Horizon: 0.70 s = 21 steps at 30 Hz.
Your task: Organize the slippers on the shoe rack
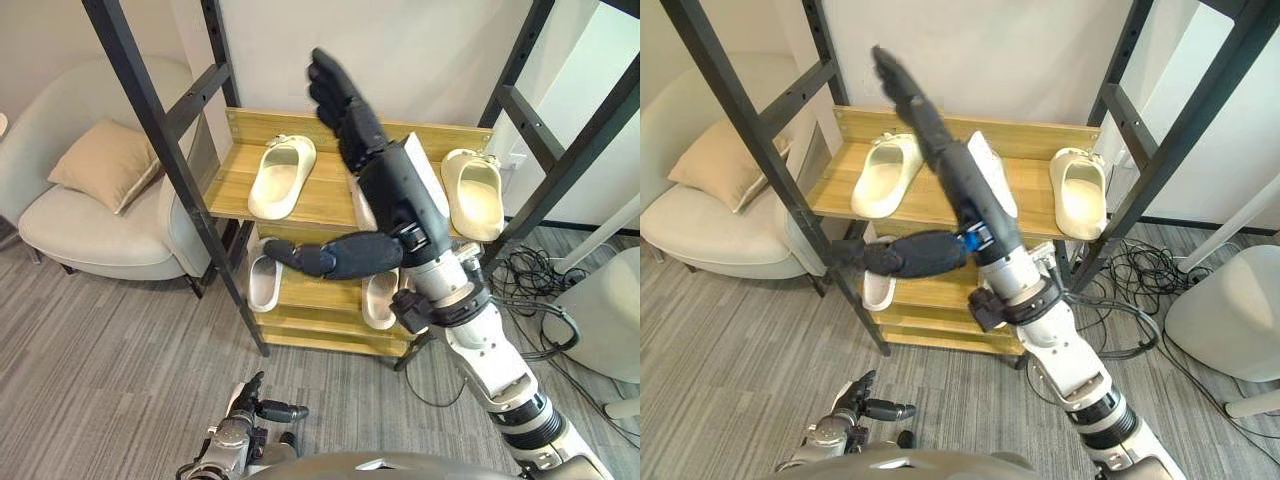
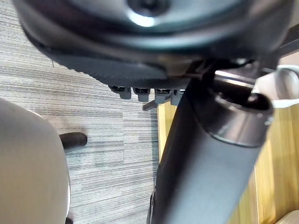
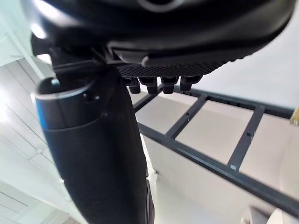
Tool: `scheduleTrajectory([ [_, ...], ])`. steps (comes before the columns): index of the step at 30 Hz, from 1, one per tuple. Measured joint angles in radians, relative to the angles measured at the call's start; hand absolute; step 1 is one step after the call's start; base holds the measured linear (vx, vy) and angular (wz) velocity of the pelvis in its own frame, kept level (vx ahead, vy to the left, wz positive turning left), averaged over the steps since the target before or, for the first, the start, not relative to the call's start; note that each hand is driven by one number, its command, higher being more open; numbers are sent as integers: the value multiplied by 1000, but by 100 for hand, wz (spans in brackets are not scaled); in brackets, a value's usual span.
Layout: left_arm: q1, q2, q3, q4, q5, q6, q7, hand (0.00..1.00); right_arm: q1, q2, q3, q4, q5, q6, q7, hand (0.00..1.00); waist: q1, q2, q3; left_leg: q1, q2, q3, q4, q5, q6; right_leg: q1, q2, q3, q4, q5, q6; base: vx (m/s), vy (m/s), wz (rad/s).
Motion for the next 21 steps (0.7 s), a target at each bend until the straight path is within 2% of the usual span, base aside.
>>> scheduleTrajectory([
  [5, 13, 1, 1, -15, 1, -1, -16, 100, -80, -48, -114, 14, -148, -3, -72, 100, -16, 3, -1, 1, 0, 1, -2, 0, 1, 0, 0, 2, -3, 1, 1, 0, 0, 0],
  [10, 20, -4, 2, -28, 18, -1, -25, 100, -116, -91, -174, 82, -241, -1, -94, 100, -16, 11, -6, 4, -3, 1, -35, 13, 5, -7, 1, 2, -11, 1, 1, 0, 0, 0],
  [21, 25, -4, 3, -44, 19, -1, -50, 100, -249, -163, -187, 354, -312, 61, -100, 100, -16, 15, -3, -17, -4, -8, -65, 23, 7, -30, 5, 2, -30, 5, 2, 0, -3, 1],
])
